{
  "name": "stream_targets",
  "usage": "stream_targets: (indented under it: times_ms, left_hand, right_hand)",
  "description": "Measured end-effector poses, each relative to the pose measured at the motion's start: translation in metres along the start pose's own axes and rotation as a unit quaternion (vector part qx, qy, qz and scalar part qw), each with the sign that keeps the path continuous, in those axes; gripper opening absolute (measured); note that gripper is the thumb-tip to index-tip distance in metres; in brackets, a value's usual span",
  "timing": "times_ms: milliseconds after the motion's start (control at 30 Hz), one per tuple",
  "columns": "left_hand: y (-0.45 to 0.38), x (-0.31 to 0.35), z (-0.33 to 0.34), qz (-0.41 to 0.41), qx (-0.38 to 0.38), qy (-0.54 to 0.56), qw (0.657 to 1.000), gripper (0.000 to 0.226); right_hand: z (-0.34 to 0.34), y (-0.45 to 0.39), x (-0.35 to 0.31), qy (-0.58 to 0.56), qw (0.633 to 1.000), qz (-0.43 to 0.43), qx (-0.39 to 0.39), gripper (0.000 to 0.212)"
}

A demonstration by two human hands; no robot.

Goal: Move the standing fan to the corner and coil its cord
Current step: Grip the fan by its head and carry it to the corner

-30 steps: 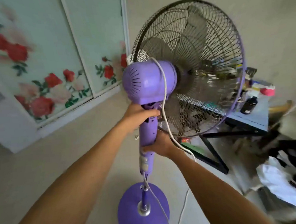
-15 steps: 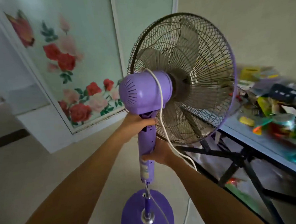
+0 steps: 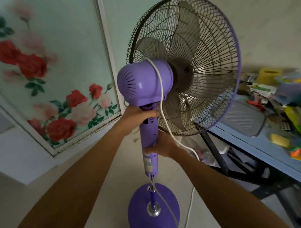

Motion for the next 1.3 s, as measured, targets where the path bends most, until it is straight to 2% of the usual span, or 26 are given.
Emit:
stream_targets:
  times_ms: [167,433,600,867,1000,1167,1300]
  left_hand:
    - [-0.085,-0.001,-0.022,0.012,-0.015,0.01,1.0,0.046]
    - [-0.252,-0.013,-0.034,0.019,-0.016,0.006,1.0,0.042]
    - [-0.362,-0.021,-0.025,0.002,-0.023,-0.023,0.999,0.04]
    - [-0.515,-0.029,-0.016,0.008,-0.057,-0.022,0.998,0.044]
    - [-0.587,-0.038,-0.003,0.008,-0.084,-0.034,0.996,0.062]
    - [-0.683,-0.043,0.016,0.038,-0.156,-0.014,0.987,0.047]
    - [-0.765,-0.051,0.036,0.033,-0.211,-0.021,0.977,0.051]
  right_hand:
    - [-0.011,-0.093,-0.009,0.027,0.999,0.02,0.013,0.08]
    - [-0.061,-0.245,-0.015,0.034,0.999,0.031,0.021,0.058]
    - [-0.097,-0.351,-0.004,-0.015,0.999,0.041,0.012,0.053]
    - [-0.154,-0.485,0.0,-0.04,0.997,0.063,0.026,0.065]
    - [-0.183,-0.541,0.009,-0.048,0.994,0.083,0.049,0.064]
    - [-0.218,-0.622,0.027,-0.073,0.986,0.116,0.099,0.06]
    - [-0.254,-0.685,0.039,-0.086,0.974,0.141,0.156,0.074]
Point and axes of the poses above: each hand's wrist, its own y-axis away from the middle knuckle, its own z-axis out of the palm, x = y × z, the point moved 10 cm from there along -y, towards the middle knuckle, and after that the axes turned 3 degrees about z, right-handed, at the moved point
